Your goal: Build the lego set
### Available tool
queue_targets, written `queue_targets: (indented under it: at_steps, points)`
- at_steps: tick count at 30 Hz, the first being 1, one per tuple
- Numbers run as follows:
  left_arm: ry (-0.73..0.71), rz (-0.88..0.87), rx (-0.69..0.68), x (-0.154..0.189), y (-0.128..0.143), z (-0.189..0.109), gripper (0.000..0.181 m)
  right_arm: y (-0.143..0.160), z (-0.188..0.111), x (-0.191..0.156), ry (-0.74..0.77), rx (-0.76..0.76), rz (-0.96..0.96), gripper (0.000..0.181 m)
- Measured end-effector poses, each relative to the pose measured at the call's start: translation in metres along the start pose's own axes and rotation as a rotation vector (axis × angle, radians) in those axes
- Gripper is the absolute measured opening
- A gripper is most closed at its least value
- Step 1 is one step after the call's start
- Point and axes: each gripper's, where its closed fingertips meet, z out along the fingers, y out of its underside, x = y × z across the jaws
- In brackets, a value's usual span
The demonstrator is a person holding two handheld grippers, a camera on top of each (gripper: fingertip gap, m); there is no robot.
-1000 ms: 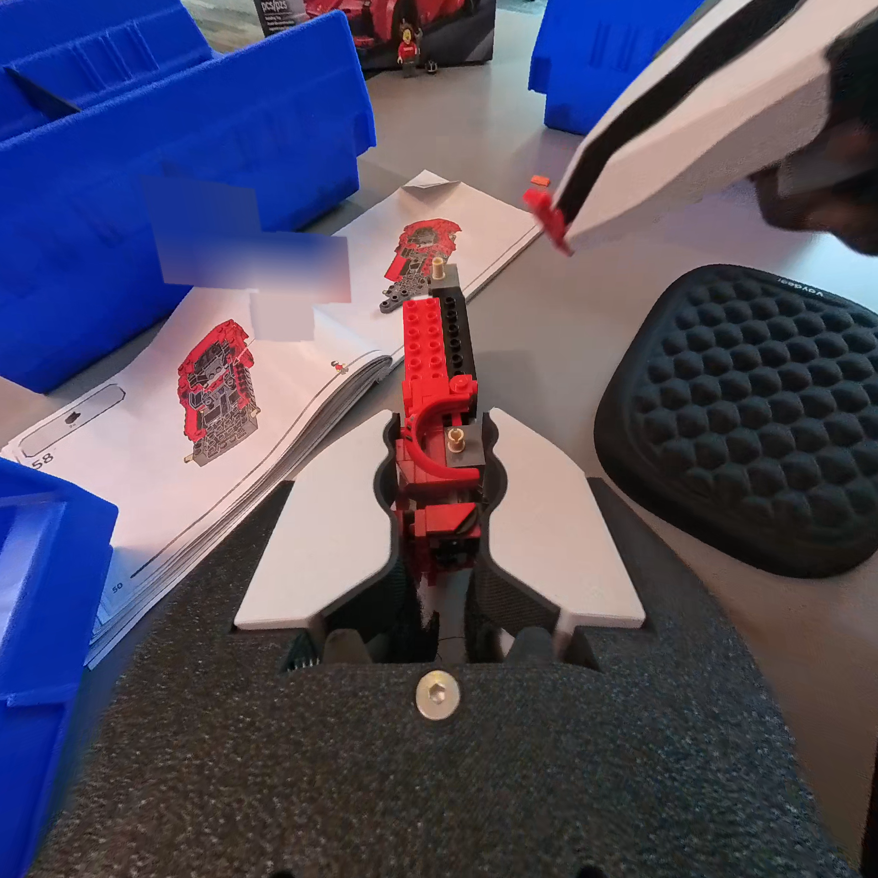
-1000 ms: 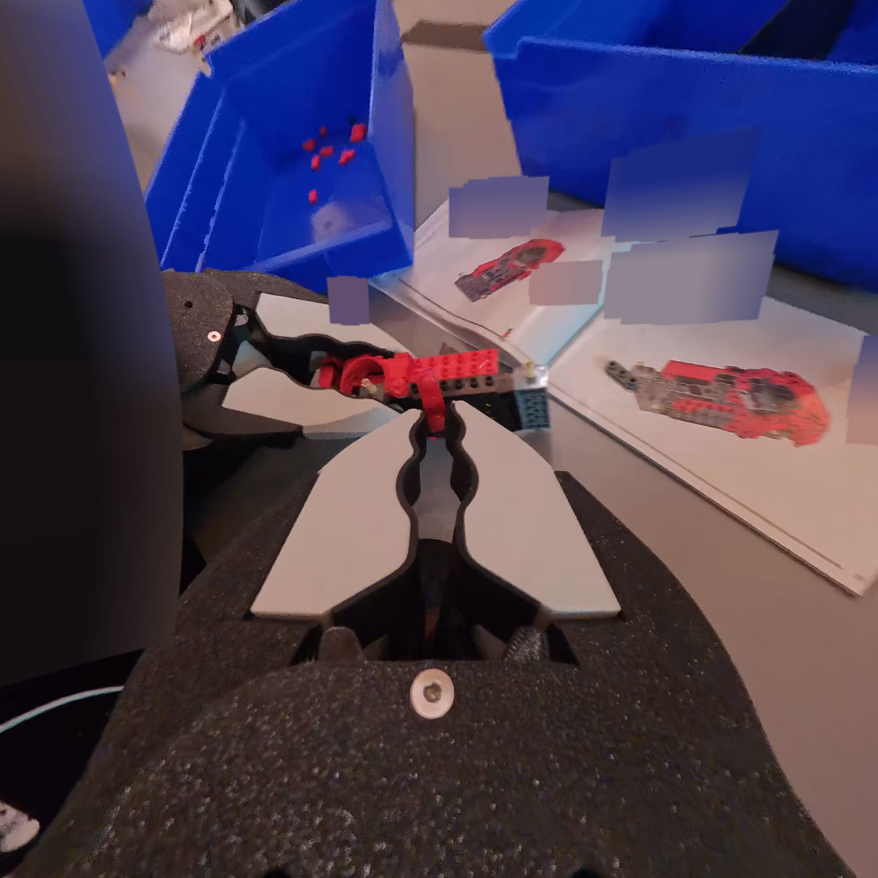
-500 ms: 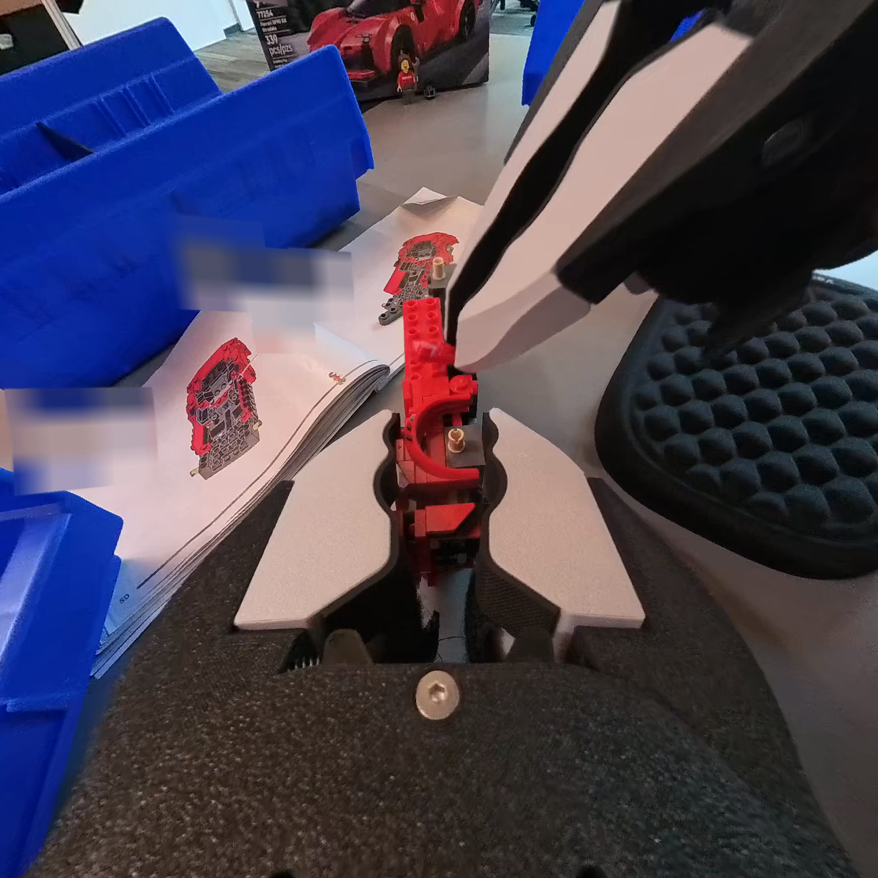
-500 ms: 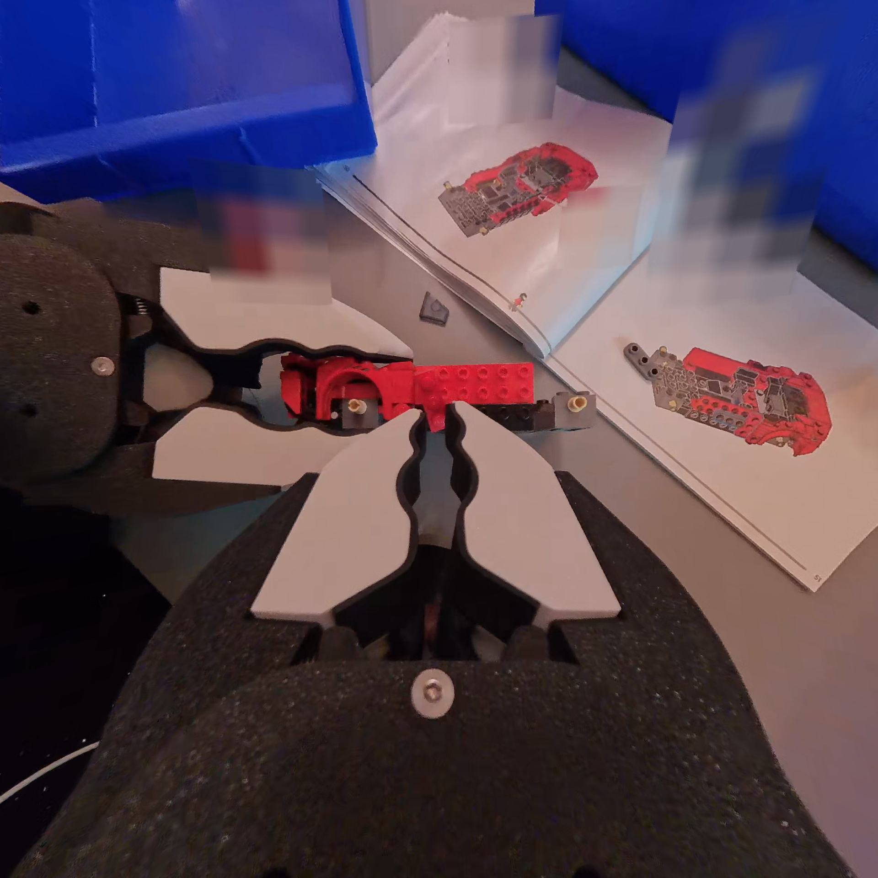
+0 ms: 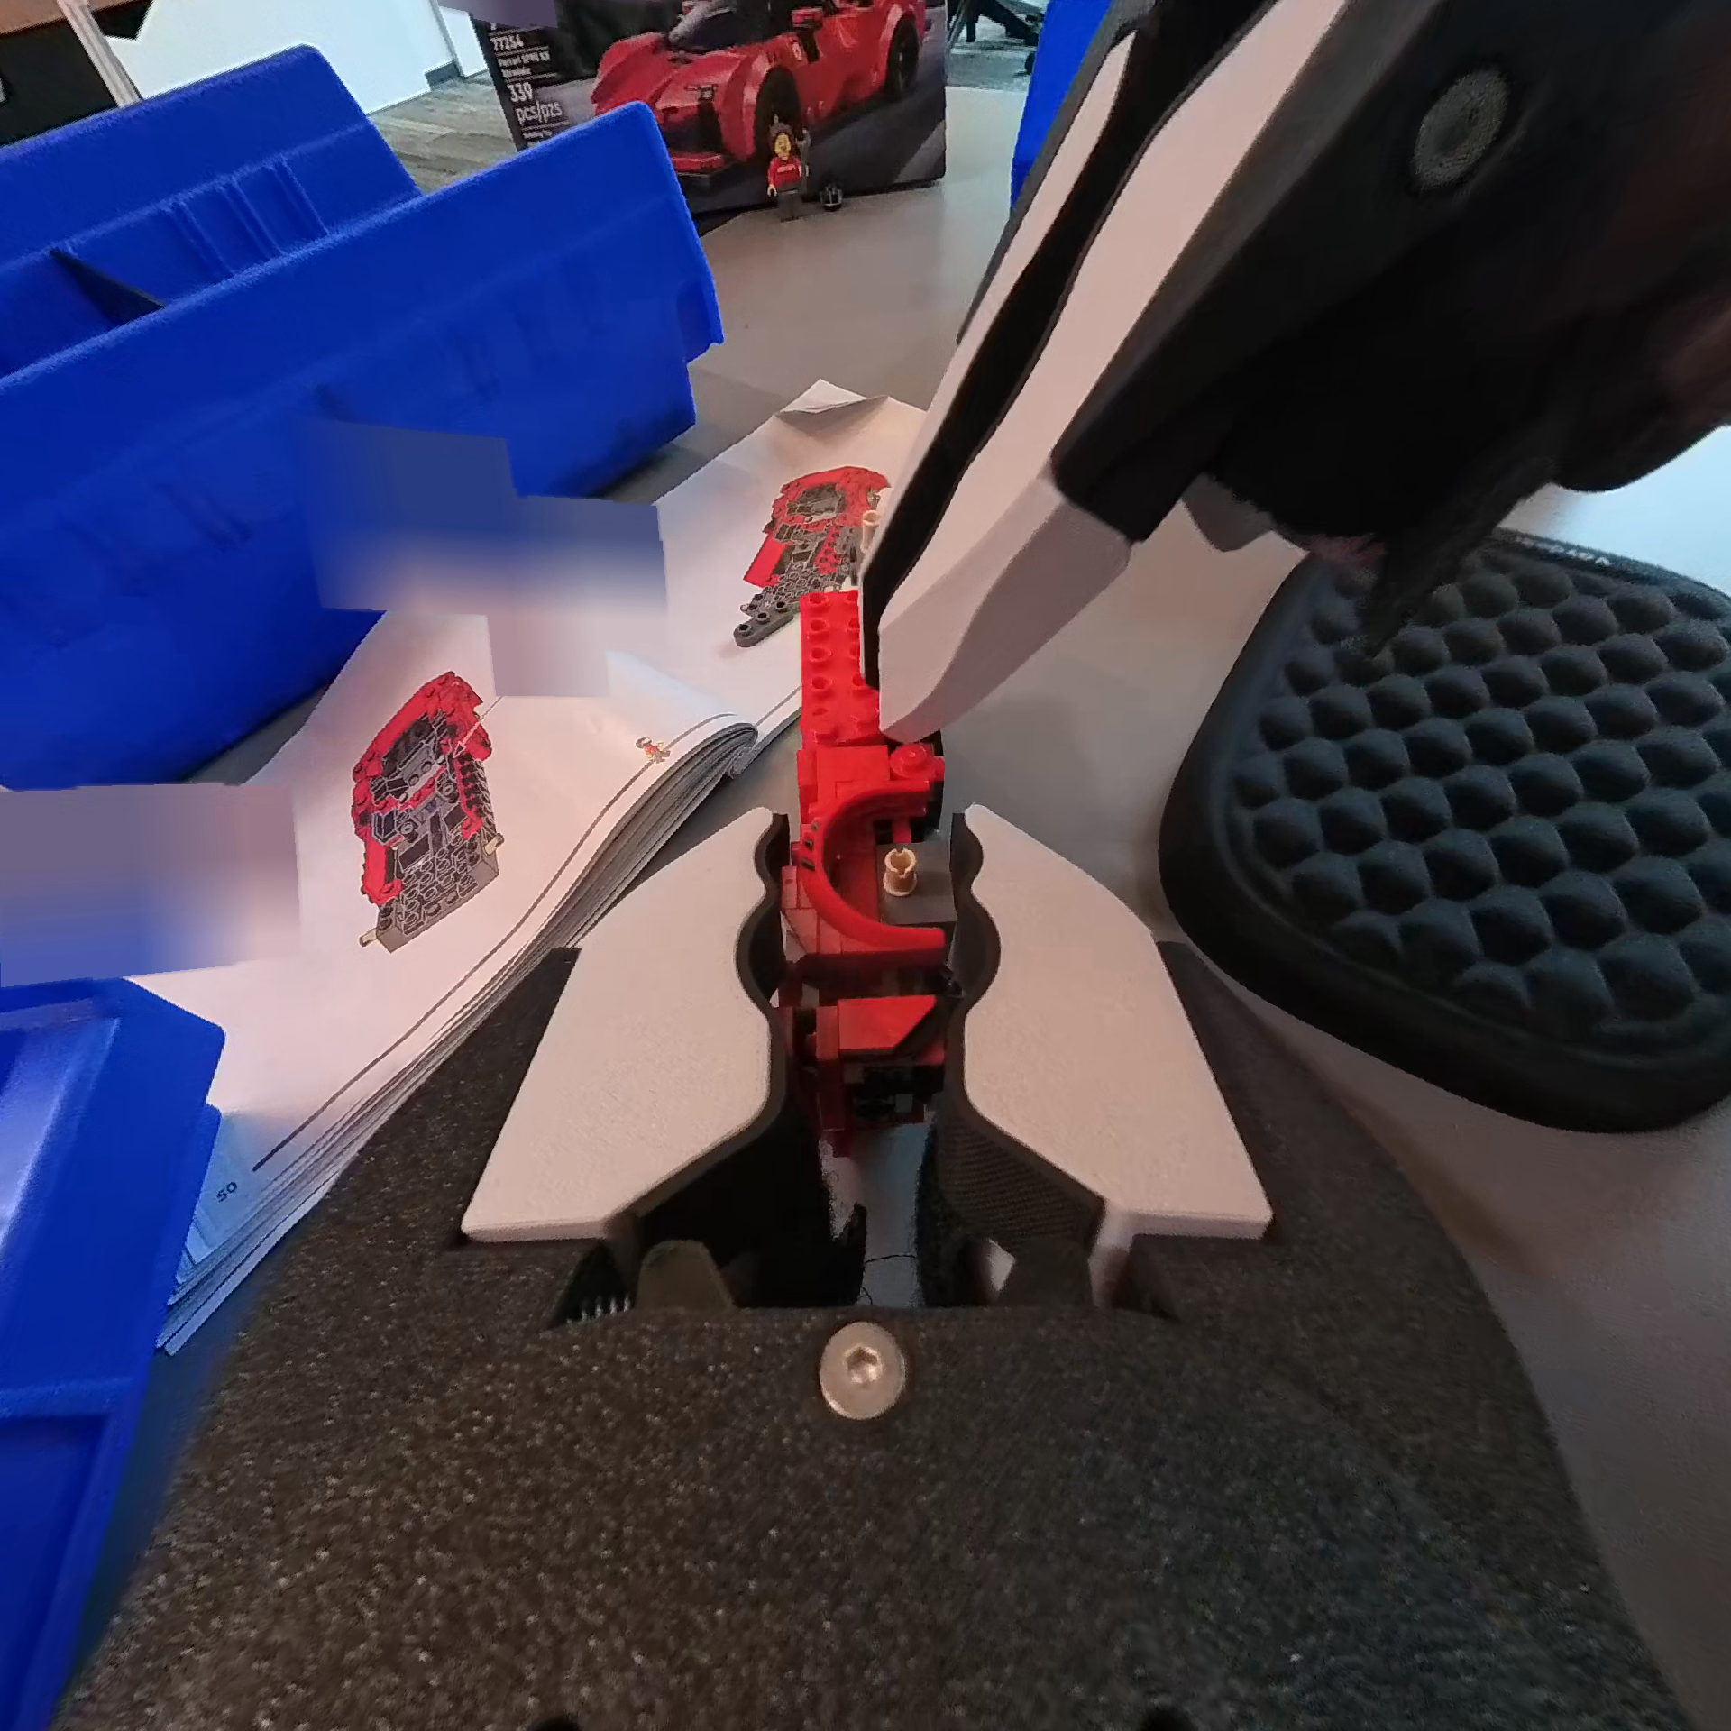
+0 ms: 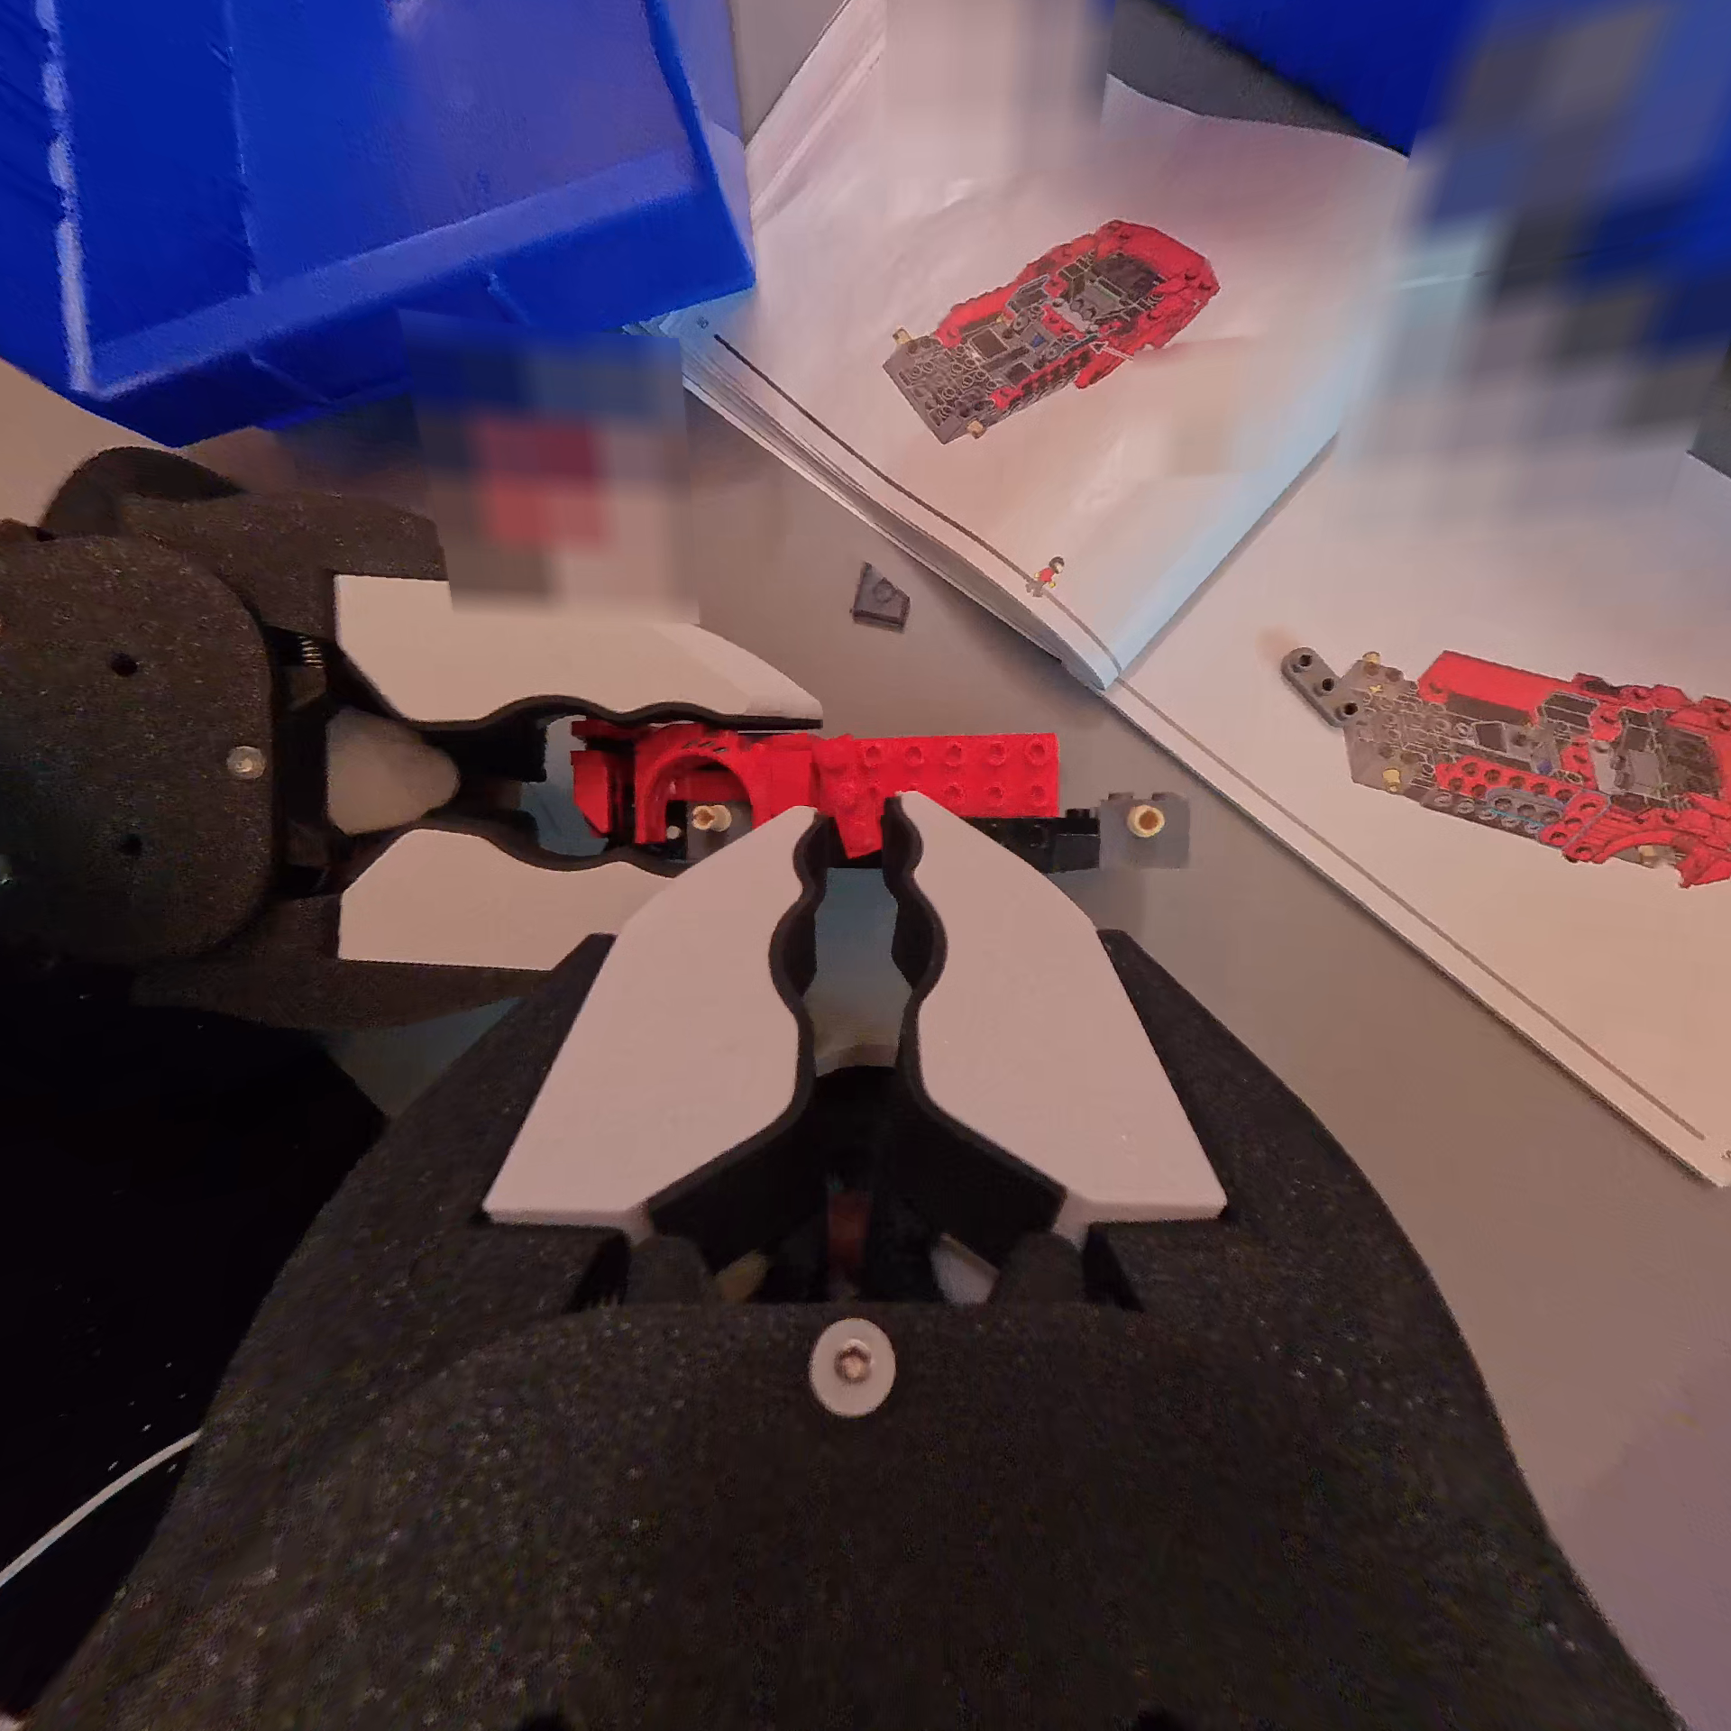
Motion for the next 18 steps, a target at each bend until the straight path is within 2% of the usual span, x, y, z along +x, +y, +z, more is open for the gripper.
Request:
queue_targets:
  at_steps: [3, 6, 8, 10, 13, 15, 18]
  points:
    - [0.003, -0.011, 0.004, 0.0, 0.0, 0.0, 0.032, 0.002, -0.002, -0.01, -0.1, -0.011, 0.019, 0.019]
    - [0.005, -0.017, 0.006, 0.0, 0.0, 0.0, 0.032, -0.001, -0.008, -0.007, -0.123, 0.024, -0.002, 0.018]
    - [0.008, -0.021, 0.008, -0.001, 0.0, 0.0, 0.032, -0.01, -0.015, -0.005, -0.165, 0.107, -0.079, 0.004]
    - [0.012, -0.029, 0.009, -0.001, 0.0, 0.0, 0.032, -0.013, -0.014, -0.003, -0.216, 0.152, -0.147, 0.0]
    - [0.028, -0.048, 0.014, 0.0, -0.001, 0.0, 0.032, -0.01, -0.007, -0.004, -0.31, 0.181, -0.282, 0.0]
    - [0.038, -0.066, 0.017, -0.001, -0.001, 0.0, 0.032, -0.002, 0.0, 0.0, -0.32, 0.153, -0.365, 0.0]
    - [0.049, -0.084, 0.022, -0.001, -0.001, 0.0, 0.032, -0.005, -0.002, -0.003, -0.355, 0.207, -0.437, 0.0]
